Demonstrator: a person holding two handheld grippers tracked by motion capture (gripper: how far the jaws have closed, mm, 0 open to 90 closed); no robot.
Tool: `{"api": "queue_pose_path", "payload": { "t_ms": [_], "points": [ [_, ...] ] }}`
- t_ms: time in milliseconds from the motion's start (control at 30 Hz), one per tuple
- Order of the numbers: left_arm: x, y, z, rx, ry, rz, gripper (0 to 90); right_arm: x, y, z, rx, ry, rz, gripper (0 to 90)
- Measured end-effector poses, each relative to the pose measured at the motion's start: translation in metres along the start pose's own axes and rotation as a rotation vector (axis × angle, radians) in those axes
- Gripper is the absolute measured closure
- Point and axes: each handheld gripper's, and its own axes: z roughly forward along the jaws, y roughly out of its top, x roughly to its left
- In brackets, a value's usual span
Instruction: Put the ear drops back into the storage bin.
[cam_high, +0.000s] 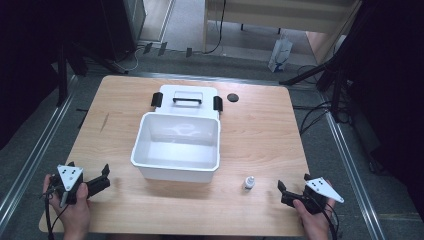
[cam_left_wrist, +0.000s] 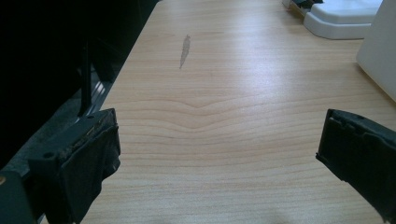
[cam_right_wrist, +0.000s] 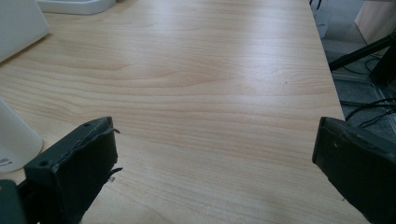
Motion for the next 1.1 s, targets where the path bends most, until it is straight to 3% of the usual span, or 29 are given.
{"api": "queue_pose_path", "payload": {
  "t_ms": [233,433,533,933,967,1100],
  "points": [
    [0.0,0.0,0.0,-0.001,-0.002,-0.003,0.0,-0.001,0.0,0.0,0.002,-0.002,0.005,0.0],
    [0.002,0.0,0.0,-0.002,-0.007,-0.017,0.0,-0.005,0.001,0.001,0.006,-0.002,0.047,0.0],
    [0.002,0.0,0.0,0.002,-0.008,-0.02,0.0,-0.006,0.004,0.002,0.059,0.023,0.045,0.0],
    [0.004,0.0,0.0,-0.001,-0.017,-0.035,0.0,-0.001,0.038,-0.005,0.215,0.087,-0.104,0.0],
    [0.004,0.0,0.0,-0.001,-0.018,-0.034,0.0,0.001,0.046,-0.007,0.258,0.114,-0.142,0.0],
    [0.004,0.0,0.0,0.0,-0.019,-0.036,0.0,0.006,0.059,-0.007,0.331,0.149,-0.227,0.0]
  ]
}}
